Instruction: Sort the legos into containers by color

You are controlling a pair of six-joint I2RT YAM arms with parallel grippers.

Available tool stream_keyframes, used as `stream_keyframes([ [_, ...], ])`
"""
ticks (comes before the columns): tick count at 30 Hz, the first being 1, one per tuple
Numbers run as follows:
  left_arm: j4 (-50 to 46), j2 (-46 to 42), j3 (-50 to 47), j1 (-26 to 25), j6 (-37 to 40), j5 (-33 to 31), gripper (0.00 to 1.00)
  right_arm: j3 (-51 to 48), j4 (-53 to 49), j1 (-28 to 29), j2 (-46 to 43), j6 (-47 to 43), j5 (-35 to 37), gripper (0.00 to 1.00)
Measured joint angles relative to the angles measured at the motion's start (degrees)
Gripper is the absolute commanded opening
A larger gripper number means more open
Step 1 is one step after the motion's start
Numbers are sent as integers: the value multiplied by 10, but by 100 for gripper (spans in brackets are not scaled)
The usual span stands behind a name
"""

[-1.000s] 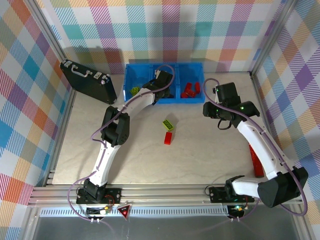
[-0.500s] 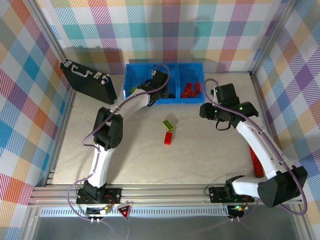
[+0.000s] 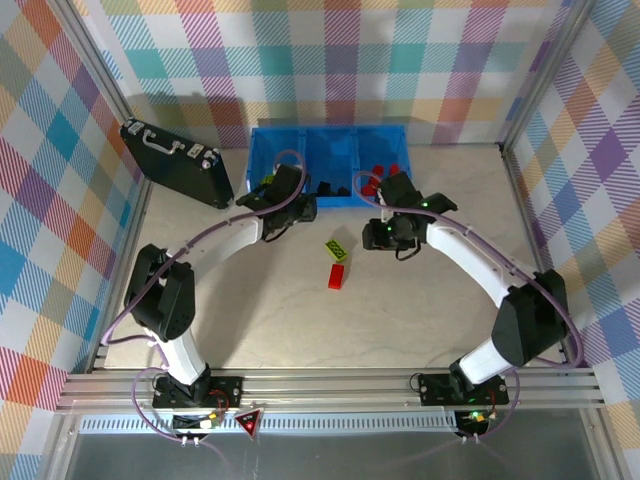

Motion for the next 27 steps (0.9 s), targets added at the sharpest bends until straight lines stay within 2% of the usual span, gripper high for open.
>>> stream_keyframes([
  [12, 29, -91, -144, 0, -78, 36, 42, 81, -2, 39, 118, -21, -2, 45],
  [27, 29, -160, -213, 0, -117, 37, 42, 172, -17, 63, 253, -69, 3, 45],
])
